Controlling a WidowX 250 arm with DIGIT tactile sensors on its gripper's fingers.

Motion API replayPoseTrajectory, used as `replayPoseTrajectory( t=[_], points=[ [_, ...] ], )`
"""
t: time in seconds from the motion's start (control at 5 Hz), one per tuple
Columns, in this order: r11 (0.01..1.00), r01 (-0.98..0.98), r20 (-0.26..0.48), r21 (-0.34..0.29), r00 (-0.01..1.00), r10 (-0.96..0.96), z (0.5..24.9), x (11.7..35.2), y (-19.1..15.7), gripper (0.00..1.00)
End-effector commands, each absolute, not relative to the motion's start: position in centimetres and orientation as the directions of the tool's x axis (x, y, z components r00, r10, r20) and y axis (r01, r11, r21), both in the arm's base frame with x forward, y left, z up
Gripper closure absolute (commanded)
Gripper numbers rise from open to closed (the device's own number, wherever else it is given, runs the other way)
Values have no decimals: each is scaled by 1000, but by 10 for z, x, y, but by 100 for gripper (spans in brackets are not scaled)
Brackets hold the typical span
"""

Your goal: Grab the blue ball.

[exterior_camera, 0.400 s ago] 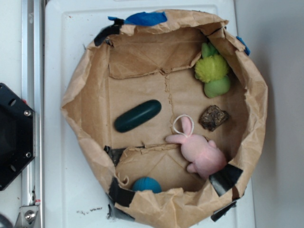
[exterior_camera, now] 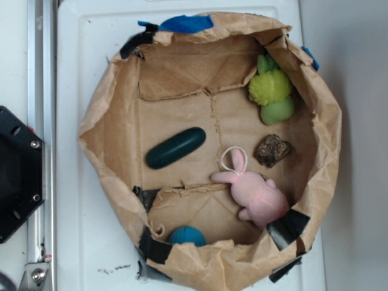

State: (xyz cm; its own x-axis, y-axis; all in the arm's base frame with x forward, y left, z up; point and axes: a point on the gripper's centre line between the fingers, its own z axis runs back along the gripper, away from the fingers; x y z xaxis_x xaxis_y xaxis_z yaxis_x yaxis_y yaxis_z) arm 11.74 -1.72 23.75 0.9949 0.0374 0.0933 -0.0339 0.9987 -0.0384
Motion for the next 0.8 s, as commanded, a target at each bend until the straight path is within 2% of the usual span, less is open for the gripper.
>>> replayPoseTrajectory(
  t=[0.0, 0.4, 0.6],
  points=[
    [991, -125, 79, -49, 989, 129, 236, 193, -9, 0],
    [986, -167, 54, -30, 984, 168, 216, 228, 6, 0],
    [984, -177, 56, -27, 982, 178, 214, 237, 13, 0]
  ],
)
